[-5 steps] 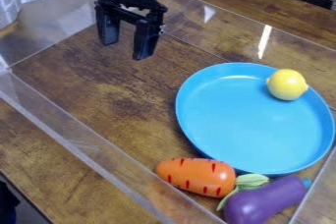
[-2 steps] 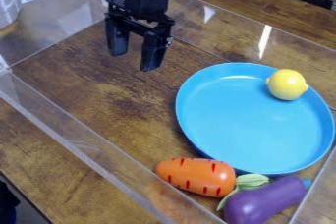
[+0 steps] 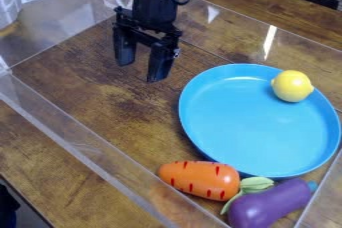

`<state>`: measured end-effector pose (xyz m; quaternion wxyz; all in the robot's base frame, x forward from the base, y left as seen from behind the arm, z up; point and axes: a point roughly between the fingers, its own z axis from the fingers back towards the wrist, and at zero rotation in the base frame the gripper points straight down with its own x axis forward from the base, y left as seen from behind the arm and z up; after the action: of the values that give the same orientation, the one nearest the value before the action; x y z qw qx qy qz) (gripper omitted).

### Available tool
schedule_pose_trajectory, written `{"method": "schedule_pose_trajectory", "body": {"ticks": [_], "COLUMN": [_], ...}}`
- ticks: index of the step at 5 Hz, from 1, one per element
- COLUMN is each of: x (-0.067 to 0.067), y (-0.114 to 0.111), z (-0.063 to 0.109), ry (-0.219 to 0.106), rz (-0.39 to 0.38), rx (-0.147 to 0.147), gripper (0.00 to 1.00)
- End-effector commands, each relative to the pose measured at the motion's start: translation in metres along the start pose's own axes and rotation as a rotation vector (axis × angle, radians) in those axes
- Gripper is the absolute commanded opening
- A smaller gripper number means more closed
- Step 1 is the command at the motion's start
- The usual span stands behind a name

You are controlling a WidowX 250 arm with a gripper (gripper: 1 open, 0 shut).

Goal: Remove the carrot from the blue tray and put it on the table

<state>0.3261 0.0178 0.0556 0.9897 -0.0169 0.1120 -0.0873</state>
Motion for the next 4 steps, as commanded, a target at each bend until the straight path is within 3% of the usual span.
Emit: {"method": "schedule_pose_trajectory", "body": {"ticks": [1, 4], "x": [0.003, 0.004], "y": [-0.012, -0.036], "z": [0.007, -0.003], "ry": [-0.024, 0.015], "rz": [-0.045, -0.135], "rx": [0.010, 0.008], "gripper": [1.00, 1.00]}}
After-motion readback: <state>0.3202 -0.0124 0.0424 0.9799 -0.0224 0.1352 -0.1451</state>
